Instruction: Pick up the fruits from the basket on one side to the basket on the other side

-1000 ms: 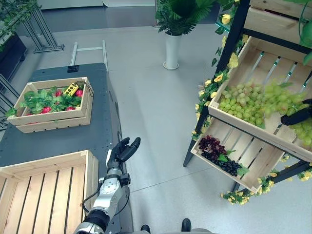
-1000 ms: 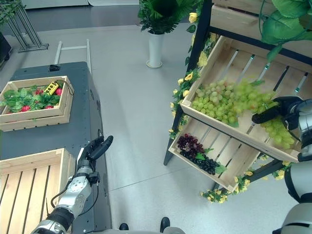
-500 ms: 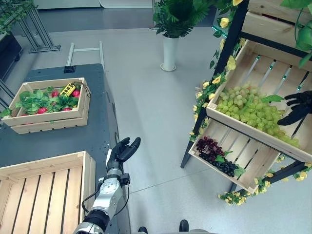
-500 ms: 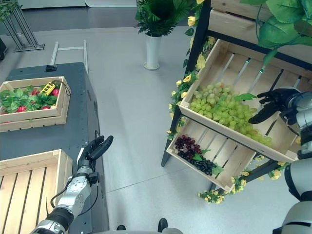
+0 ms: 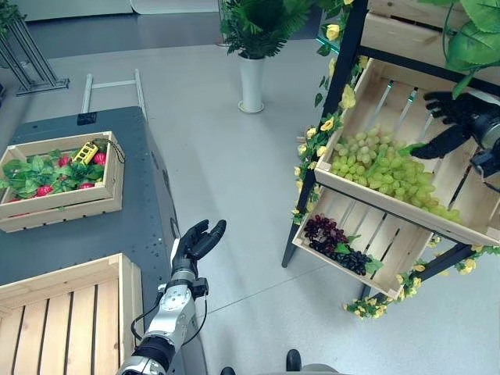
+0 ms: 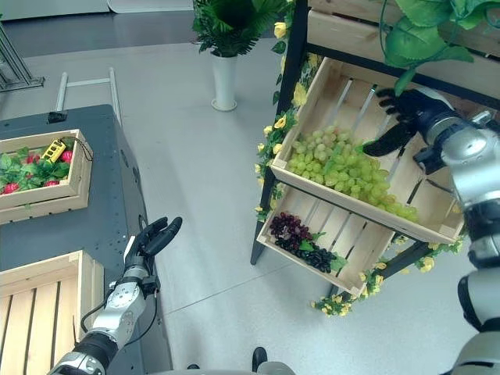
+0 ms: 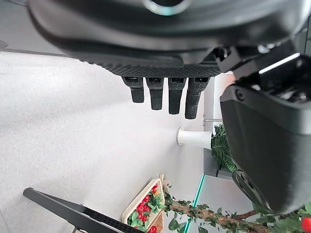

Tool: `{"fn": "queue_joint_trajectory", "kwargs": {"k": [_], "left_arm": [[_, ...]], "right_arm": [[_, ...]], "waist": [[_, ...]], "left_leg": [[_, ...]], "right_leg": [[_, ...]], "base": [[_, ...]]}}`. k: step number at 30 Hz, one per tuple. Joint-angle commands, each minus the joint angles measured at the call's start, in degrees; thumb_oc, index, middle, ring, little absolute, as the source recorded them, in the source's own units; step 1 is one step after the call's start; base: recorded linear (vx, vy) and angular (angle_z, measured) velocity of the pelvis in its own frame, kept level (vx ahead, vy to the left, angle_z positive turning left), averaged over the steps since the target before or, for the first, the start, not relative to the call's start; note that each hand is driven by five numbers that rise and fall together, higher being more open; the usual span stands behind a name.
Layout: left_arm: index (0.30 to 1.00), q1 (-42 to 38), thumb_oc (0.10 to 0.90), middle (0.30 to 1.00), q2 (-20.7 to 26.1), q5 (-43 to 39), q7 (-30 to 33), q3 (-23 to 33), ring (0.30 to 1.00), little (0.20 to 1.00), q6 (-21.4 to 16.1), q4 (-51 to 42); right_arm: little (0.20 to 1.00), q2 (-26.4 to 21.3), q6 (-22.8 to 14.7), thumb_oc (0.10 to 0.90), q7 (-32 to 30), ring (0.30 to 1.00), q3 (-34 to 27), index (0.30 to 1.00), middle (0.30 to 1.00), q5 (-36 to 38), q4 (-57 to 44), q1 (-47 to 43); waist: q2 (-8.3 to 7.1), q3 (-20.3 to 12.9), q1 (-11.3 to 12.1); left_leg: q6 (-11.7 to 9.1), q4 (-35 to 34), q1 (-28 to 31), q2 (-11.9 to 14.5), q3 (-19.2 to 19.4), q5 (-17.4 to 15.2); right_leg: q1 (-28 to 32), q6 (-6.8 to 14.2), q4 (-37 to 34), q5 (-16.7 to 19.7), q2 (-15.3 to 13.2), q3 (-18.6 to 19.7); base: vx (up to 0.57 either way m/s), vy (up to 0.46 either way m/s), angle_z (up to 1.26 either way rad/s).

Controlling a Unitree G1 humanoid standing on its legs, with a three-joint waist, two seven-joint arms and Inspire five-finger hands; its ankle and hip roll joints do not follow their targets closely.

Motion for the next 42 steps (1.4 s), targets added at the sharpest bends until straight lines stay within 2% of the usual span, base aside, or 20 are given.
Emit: {"fn": "queue_joint_trajectory", "kwargs": {"k": [1,6,12,15,16,17,18,19,20,21,22,23,25,28,30,32,35,38,41,42], "left_arm": [[0.9,-4.7,0.8,0.9,1.8,0.5,0.4,-1.3,0.9,0.9,-4.8,-1.6],[0.9,-4.3,0.8,0.9,0.5,1.5,1.7,-0.3,0.9,0.9,-3.9,-1.1],[0.9,-4.4,0.8,0.9,-1.0,2.1,2.8,0.6,0.9,0.9,-3.3,1.5],[0.9,-4.2,0.8,0.9,-1.7,1.8,3.0,0.6,0.9,0.9,-4.2,2.4],[0.9,-3.8,0.8,0.9,-2.4,0.8,3.2,0.6,0.9,0.9,-5.9,2.8],[0.9,-3.8,0.8,0.9,-2.4,0.7,3.2,0.6,0.9,0.9,-6.1,2.8],[0.9,-3.5,0.8,0.9,-2.8,0.3,3.4,0.7,0.9,0.9,-7.4,3.0],[0.9,-2.7,0.8,0.9,-3.8,0.2,4.7,0.9,0.9,0.9,-10.7,3.2],[0.9,-2.3,0.8,0.9,-4.4,1.0,5.5,0.9,0.9,0.9,-12.1,3.3],[0.9,-2.1,0.8,0.9,-4.7,1.6,5.9,0.9,0.9,0.9,-12.7,3.3],[0.9,-1.0,0.8,0.9,-5.6,3.8,6.8,0.4,0.9,0.9,-13.9,3.5],[0.9,-0.9,0.8,0.9,-5.7,4.3,7.0,0.3,0.9,0.9,-13.9,3.6],[0.9,1.1,0.8,0.9,-7.3,6.9,9.9,-1.7,0.9,0.9,-14.9,5.6],[0.9,3.3,0.8,0.9,-8.2,8.1,12.1,-2.8,0.9,0.9,-15.6,7.1],[0.9,5.3,0.8,0.9,-8.6,9.7,14.2,-3.2,0.9,0.9,-15.7,9.1],[0.9,6.3,0.8,0.9,-8.6,10.6,14.9,-3.2,0.9,0.9,-15.5,10.3],[0.9,7.4,0.8,0.9,-8.2,11.7,15.3,-3.2,0.9,0.9,-15.1,12.1],[0.9,7.8,0.8,0.9,-7.7,14.5,15.7,-3.3,0.9,0.9,-15.1,14.5],[0.9,7.7,0.8,0.9,-7.6,18.5,14.7,-4.6,0.9,0.9,-12.9,18.0],[0.9,7.5,0.8,0.9,-7.7,19.9,12.7,-5.5,0.9,0.9,-10.2,20.0]], "right_arm": [[0.9,1.5,-7.2,0.8,-7.8,0.9,-6.6,0.9,0.9,0.0,-3.9,1.3],[0.9,8.9,-8.3,0.8,-8.9,0.9,-11.7,0.9,0.9,-2.6,-14.4,10.5],[0.9,16.4,-8.3,0.8,-5.4,0.9,-12.3,0.9,0.9,-0.1,-24.0,17.3],[0.9,19.3,-9.9,0.8,-4.1,0.9,-12.0,0.9,0.9,4.4,-26.0,18.9],[0.9,22.4,-12.8,0.8,-2.0,0.9,-12.1,0.9,0.9,11.1,-28.0,20.5],[0.9,22.7,-12.8,0.8,-1.4,0.9,-12.2,0.9,0.9,11.3,-28.1,20.7],[0.9,24.4,-14.7,0.8,0.1,0.9,-12.1,0.9,0.9,14.6,-28.8,21.4],[0.9,29.3,-17.9,0.8,5.7,0.9,-11.8,0.9,0.9,20.4,-30.1,24.1],[0.9,31.6,-19.0,0.8,7.8,0.9,-11.4,0.9,0.9,23.0,-30.6,25.4],[0.9,32.5,-19.1,0.8,9.4,0.9,-11.2,0.9,0.9,24.5,-30.9,25.9],[0.9,36.7,-19.5,0.8,13.1,0.9,-9.6,0.9,0.9,27.6,-30.9,29.1],[0.9,37.1,-19.0,0.8,13.6,0.9,-9.4,0.9,0.9,28.3,-30.9,29.5],[0.9,41.9,-18.7,0.8,15.7,0.9,-4.8,0.9,0.9,28.2,-27.4,34.8],[0.9,44.2,-20.4,0.8,16.4,0.9,-0.9,0.9,0.9,27.7,-22.8,39.0],[0.9,46.0,-22.4,0.8,16.1,0.9,2.4,0.9,0.9,25.7,-15.4,42.4],[0.9,46.6,-24.1,0.8,15.9,0.9,3.4,0.9,0.9,23.7,-11.0,43.5],[0.9,47.5,-23.9,0.8,15.9,0.9,3.4,0.9,0.9,25.8,-5.7,44.5],[0.9,48.7,-24.5,0.8,15.2,0.9,2.8,0.9,0.9,23.6,0.1,44.4],[0.9,49.8,-24.5,0.8,14.3,0.9,2.6,0.9,0.9,21.0,7.3,43.8],[0.9,50.0,-24.2,0.8,13.0,0.9,2.7,0.9,0.9,18.8,10.6,43.4]], "waist": [[-0.2,-4.9,0.2],[0.42,-4.6,-0.6],[1.13,-4.1,-1.3],[1.31,-4.0,-1.4],[1.48,-3.9,-1.3],[1.48,-4.0,-1.3],[1.58,-3.9,-1.3],[1.75,-4.0,-0.9],[1.76,-4.0,-0.7],[1.75,-4.0,-0.6],[1.77,-4.0,-0.1],[1.75,-4.0,-0.1],[1.69,-3.7,0.4],[1.65,-3.5,0.7],[1.63,-3.1,1.0],[1.71,-2.8,1.1],[1.85,-2.3,1.4],[2.28,-2.0,1.8],[2.59,-2.1,2.2],[2.71,-2.3,2.4]], "left_leg": [[0.7,1.3,0.8,-1.9,-0.8,-9.1],[1.0,1.6,0.7,-1.9,-0.4,-9.4],[1.0,1.6,1.0,-1.7,0.4,-9.6],[1.0,1.6,1.0,-1.8,0.5,-9.6],[1.0,1.7,0.9,-1.8,0.7,-9.6],[1.0,1.7,0.9,-1.8,0.7,-9.6],[1.0,1.7,1.0,-1.8,0.6,-9.7],[1.0,1.9,0.7,-1.8,0.6,-9.8],[1.0,2.0,0.6,-1.9,0.5,-9.9],[1.0,2.1,0.5,-1.9,0.5,-9.9],[0.9,2.2,0.3,-1.9,0.3,-9.9],[0.9,2.3,0.3,-1.9,0.2,-9.9],[1.0,2.4,0.0,-2.0,-0.1,-9.8],[1.1,2.2,-0.2,-2.0,-0.4,-9.6],[1.2,2.0,-0.4,-2.1,-0.7,-9.4],[1.2,1.7,-0.4,-2.1,-0.9,-9.2],[1.2,1.3,-0.3,-2.2,-1.3,-8.9],[1.2,0.9,-0.3,-2.4,-1.9,-8.6],[1.2,0.5,-0.2,-2.7,-2.7,-8.4],[1.3,0.2,-0.2,-2.9,-3.4,-8.2]], "right_leg": [[3.1,-0.3,1.4,-7.2,1.0,0.7],[2.9,-0.2,1.4,-7.3,0.9,1.1],[2.9,-0.1,1.3,-7.1,0.8,1.2],[2.9,-0.1,1.2,-7.1,0.7,1.2],[2.9,-0.1,1.1,-7.0,0.7,1.0],[2.9,-0.1,1.0,-7.0,0.7,1.0],[3.1,-0.1,1.0,-7.1,0.7,0.8],[2.9,-0.1,1.0,-7.1,0.6,0.5],[2.9,-0.1,1.0,-7.1,0.5,0.3],[2.9,0.0,1.0,-7.1,0.5,0.2],[2.8,0.0,1.0,-7.0,0.4,-0.2],[2.8,0.0,1.0,-7.0,0.4,-0.3],[2.6,0.1,1.1,-6.9,0.2,-0.7],[2.4,0.2,1.0,-6.9,0.2,-0.9],[2.3,0.2,0.9,-6.8,0.2,-1.2],[2.3,0.2,0.7,-6.7,0.1,-1.5],[2.5,0.2,0.5,-6.6,0.1,-2.2],[2.9,0.1,0.3,-6.6,0.0,-3.0],[3.1,0.1,0.3,-6.8,0.0,-3.8],[3.1,0.0,0.6,-7.1,0.2,-3.8]], "base": [[0.0,0.0,0.0],[0.0,0.0,0.0],[0.0,-0.024,-0.09],[0.0,-0.022,-0.01],[0.0,0.0,0.0],[0.0,0.0,0.0],[0.0,0.0,0.0],[0.02,-0.039,-0.02],[0.02,-0.04,0.01],[0.02,-0.045,0.03],[0.02,-0.039,0.04],[0.02,-0.056,0.07],[0.01,-0.063,0.11],[0.0,-0.053,0.13],[-0.01,-0.052,0.07],[-0.01,-0.046,0.01],[-0.02,-0.043,0.05],[-0.01,-0.012,0.13],[-0.01,-0.011,0.09],[0.0,0.0,0.0]]}}
